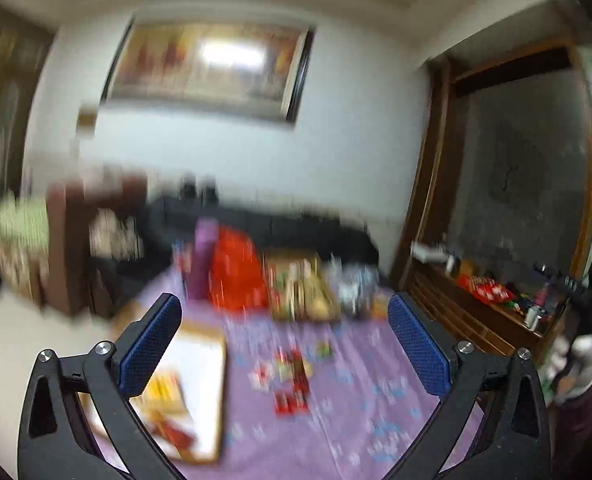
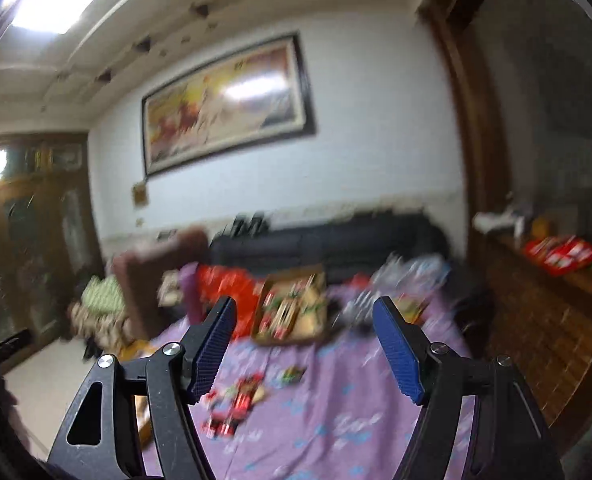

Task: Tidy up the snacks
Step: 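Move both tools back toward the remaining snacks on the table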

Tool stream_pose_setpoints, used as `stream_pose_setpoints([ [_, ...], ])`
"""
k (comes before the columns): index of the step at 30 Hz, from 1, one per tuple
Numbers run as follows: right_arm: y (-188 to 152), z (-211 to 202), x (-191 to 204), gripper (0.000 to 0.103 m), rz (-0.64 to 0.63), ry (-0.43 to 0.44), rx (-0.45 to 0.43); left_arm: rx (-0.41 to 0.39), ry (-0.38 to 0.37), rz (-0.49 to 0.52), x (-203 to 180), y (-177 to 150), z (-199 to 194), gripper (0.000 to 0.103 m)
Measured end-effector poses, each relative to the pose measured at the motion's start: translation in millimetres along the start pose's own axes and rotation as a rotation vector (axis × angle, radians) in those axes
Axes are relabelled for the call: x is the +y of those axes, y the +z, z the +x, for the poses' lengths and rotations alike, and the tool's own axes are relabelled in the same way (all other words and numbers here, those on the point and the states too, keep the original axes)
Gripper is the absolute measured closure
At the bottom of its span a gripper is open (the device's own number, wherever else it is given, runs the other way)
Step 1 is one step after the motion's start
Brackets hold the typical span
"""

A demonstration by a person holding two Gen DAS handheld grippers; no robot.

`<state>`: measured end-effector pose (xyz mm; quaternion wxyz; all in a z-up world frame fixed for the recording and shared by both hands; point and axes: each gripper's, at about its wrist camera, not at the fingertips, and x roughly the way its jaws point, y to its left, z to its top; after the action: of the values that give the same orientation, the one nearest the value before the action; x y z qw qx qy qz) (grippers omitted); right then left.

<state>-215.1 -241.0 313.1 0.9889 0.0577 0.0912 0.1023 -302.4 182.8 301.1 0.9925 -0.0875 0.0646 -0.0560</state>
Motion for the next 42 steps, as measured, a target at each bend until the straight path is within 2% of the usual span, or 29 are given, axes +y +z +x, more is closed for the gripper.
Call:
stream_pose_setpoints([
  [2, 31, -24, -9, 0.030, 0.007, -0.028, -0.069, -0.158, -0.010, 0.078, -14, 34, -27, 0.000],
  [3, 56, -37, -14, 0.030, 0.003, -0.059, -0.117, -0.198, -0.007, 0.106, -20, 45, -31, 0.000],
  [5, 94, -54, -17, 0.029, -0.013, -0.106, -0.182, -0.260, 0.030, 0.187, -30, 71, -45, 0.000],
  [7, 127, -63, -19, 0.029, -0.021, -0.146, -0.225, -0.271, 0.065, 0.225, -32, 86, -44, 0.000],
  [9, 153, -74, -24, 0.027, -0.002, -0.165, -0.260, -0.199, 0.076, 0.205, -25, 91, -25, 0.000],
  [11, 164, -77, -30, 0.021, 0.030, -0.150, -0.268, -0.058, -0.011, 0.151, -11, 81, 7, 0.000],
  [13, 155, -65, -36, 0.020, 0.043, -0.134, -0.237, 0.061, -0.040, 0.095, 1, 59, 38, 0.000],
  [14, 146, -57, -38, 0.018, 0.046, -0.135, -0.216, 0.106, -0.044, 0.078, 7, 45, 54, 0.000],
  [18, 79, 14, -43, 0.018, 0.051, -0.095, -0.002, 0.191, -0.045, 0.045, 17, -1, 97, 0.000],
  [21, 14, 78, -42, 0.019, 0.084, -0.021, 0.170, 0.225, -0.004, 0.068, 22, -32, 117, 0.000],
  [24, -66, 146, -28, 0.020, 0.120, 0.072, 0.362, 0.290, -0.019, 0.034, 24, -56, 134, 0.000],
  [26, -112, 182, -15, 0.029, 0.140, 0.140, 0.473, 0.336, -0.013, 0.013, 30, -75, 150, 0.000],
  [27, -146, 209, 0, 0.033, 0.146, 0.182, 0.560, 0.370, 0.004, 0.013, 34, -87, 160, 0.000],
  [29, -190, 241, 19, 0.047, 0.161, 0.237, 0.663, 0.429, 0.008, 0.018, 37, -107, 173, 0.000],
  [31, -232, 271, 45, 0.050, 0.181, 0.291, 0.762, 0.479, 0.000, 0.037, 34, -127, 183, 0.007],
  [32, -244, 280, 57, 0.050, 0.176, 0.299, 0.786, 0.497, -0.004, 0.047, 32, -132, 187, 0.014],
  [33, -258, 288, 70, 0.050, 0.160, 0.298, 0.804, 0.514, -0.013, 0.054, 31, -139, 191, 0.016],
  [37, -287, 313, 103, 0.049, 0.096, 0.276, 0.831, 0.567, -0.035, 0.033, 28, -156, 207, 0.016],
  [42, -292, 327, 117, 0.050, 0.045, 0.258, 0.846, 0.644, -0.045, 0.044, 21, -180, 229, 0.016],
])
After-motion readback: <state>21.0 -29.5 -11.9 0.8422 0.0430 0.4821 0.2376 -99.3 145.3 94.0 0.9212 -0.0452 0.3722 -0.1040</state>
